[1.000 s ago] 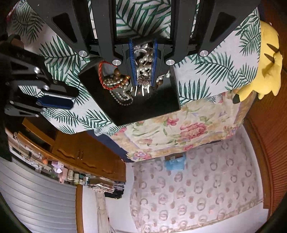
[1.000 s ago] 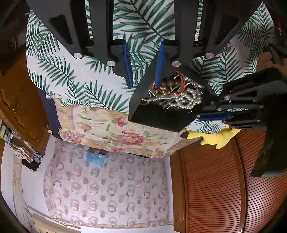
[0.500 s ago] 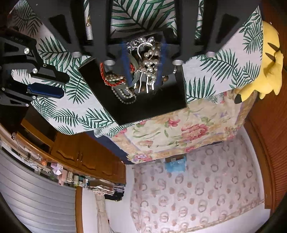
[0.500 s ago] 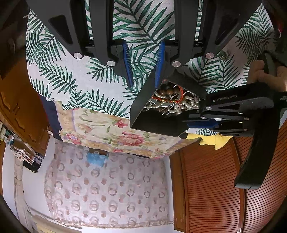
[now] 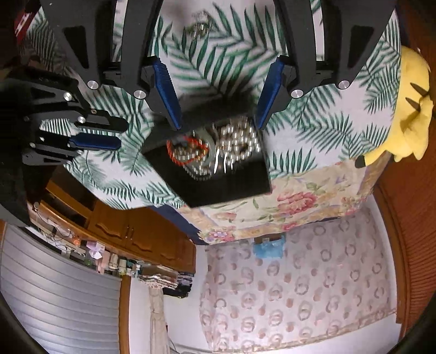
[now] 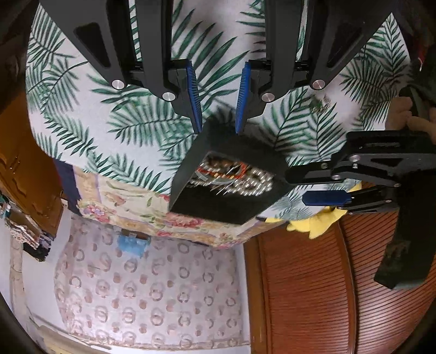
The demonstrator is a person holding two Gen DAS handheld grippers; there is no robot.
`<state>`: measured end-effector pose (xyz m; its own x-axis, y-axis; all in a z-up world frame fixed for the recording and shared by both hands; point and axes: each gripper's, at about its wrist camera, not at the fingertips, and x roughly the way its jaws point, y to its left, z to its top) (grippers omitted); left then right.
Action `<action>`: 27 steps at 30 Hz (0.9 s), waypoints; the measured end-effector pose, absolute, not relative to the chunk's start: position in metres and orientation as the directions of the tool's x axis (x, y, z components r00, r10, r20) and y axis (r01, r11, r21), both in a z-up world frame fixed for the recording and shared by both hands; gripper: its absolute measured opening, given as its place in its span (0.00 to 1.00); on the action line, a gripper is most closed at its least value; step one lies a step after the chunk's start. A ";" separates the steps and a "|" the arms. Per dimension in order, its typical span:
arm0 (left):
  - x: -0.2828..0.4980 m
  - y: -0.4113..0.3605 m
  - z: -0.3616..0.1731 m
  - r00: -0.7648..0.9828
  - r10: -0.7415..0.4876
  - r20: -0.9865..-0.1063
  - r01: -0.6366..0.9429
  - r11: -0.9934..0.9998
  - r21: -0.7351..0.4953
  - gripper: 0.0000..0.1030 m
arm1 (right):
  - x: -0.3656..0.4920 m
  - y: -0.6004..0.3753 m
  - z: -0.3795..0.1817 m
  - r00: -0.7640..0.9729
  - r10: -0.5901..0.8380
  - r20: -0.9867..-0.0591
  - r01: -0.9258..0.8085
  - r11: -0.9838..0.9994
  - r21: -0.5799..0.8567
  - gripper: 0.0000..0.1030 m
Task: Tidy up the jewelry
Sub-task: 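Withdraw the right tool from the box toward the gold ring, then grasp the green-stone pendant with the left tool while the right tool grasps the gold ring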
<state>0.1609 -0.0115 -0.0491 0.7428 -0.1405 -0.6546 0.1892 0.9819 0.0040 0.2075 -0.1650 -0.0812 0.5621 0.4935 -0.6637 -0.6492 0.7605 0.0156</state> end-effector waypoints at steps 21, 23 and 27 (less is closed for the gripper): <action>0.100 0.016 -0.090 0.677 -0.157 -0.719 0.174 0.983 -0.051 0.56 | 0.207 -0.126 -0.119 0.437 0.443 -0.783 -0.696 0.717 0.017 0.19; 0.099 0.013 -0.093 0.674 -0.162 -0.720 0.185 0.982 -0.048 0.56 | 0.207 -0.125 -0.119 0.445 0.437 -0.782 -0.694 0.720 0.007 0.12; 0.100 0.006 -0.098 0.660 -0.169 -0.732 0.201 0.979 -0.045 0.56 | 0.206 -0.128 -0.120 0.446 0.440 -0.780 -0.696 0.718 0.007 0.12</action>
